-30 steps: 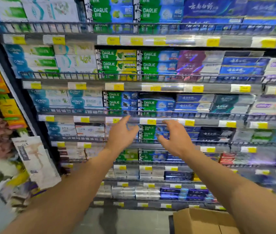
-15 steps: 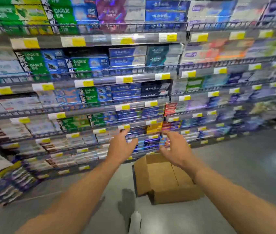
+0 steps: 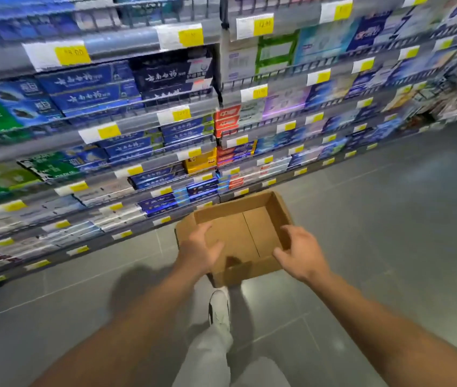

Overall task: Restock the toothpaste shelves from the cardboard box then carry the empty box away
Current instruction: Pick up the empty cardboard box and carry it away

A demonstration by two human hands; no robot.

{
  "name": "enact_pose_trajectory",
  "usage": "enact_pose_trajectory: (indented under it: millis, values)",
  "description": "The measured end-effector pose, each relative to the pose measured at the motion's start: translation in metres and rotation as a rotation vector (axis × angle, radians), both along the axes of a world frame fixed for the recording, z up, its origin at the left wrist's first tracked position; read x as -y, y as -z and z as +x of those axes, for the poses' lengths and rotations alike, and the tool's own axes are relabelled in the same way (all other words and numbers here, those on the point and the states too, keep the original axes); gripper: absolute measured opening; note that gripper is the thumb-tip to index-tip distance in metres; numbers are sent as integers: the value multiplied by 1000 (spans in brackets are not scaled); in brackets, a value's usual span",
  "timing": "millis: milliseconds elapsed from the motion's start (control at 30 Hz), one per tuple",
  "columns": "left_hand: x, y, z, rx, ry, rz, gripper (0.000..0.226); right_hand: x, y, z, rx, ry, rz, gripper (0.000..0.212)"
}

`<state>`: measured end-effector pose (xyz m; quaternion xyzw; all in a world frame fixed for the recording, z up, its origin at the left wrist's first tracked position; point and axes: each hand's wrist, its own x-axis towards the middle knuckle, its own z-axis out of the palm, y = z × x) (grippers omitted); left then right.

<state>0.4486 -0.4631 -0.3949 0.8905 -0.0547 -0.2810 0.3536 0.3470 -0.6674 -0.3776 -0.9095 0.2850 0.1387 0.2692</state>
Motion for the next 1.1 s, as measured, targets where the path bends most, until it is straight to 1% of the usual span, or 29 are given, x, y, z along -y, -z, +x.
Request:
enact_pose_trajectory:
  millis: [67,167,233,333,433,500,567,633,667,700,767,800,867,933,1033,1100]
  values:
    - [20,22,7,-24,20,50,56,18,23,6,-46,21,36,62]
    - [43,59,12,-96,25,61,54,42,62,10,-121,36,90,59]
    - [55,89,10,-138,2,76,52,54,92,12,-167,103,157,59]
    - [73,138,1,-250,-100,69,48,75,150,14,-230,236,249,55]
    - [92,196,-13,-356,-259,35,49,94,211,15,-292,388,367,40]
    - [103,242,-25,-392,-355,42,43,106,253,16,-315,457,418,33]
    - [117,282,-36,-412,-420,49,34,116,296,15,-329,456,452,31]
    - [130,320,-43,-456,-451,37,23,128,334,13,-354,410,468,33]
    - [136,338,-45,-474,-472,46,22,137,351,13,-361,393,477,35]
    - [140,355,-46,-477,-500,50,23,146,366,14,-358,378,479,35]
    - [146,390,-48,-457,-549,65,29,167,395,19,-334,343,447,26]
    - [149,405,-49,-434,-546,96,35,179,409,21,-322,340,422,23]
    - [157,431,-45,-392,-537,148,44,200,435,27,-290,348,362,21]
    - [161,454,-36,-350,-546,190,47,217,462,32,-244,339,302,26]
    - [158,492,-17,-153,-514,273,59,236,502,43,-180,304,176,58]
    - [149,515,-1,-45,-549,370,73,244,527,53,-165,271,116,76]
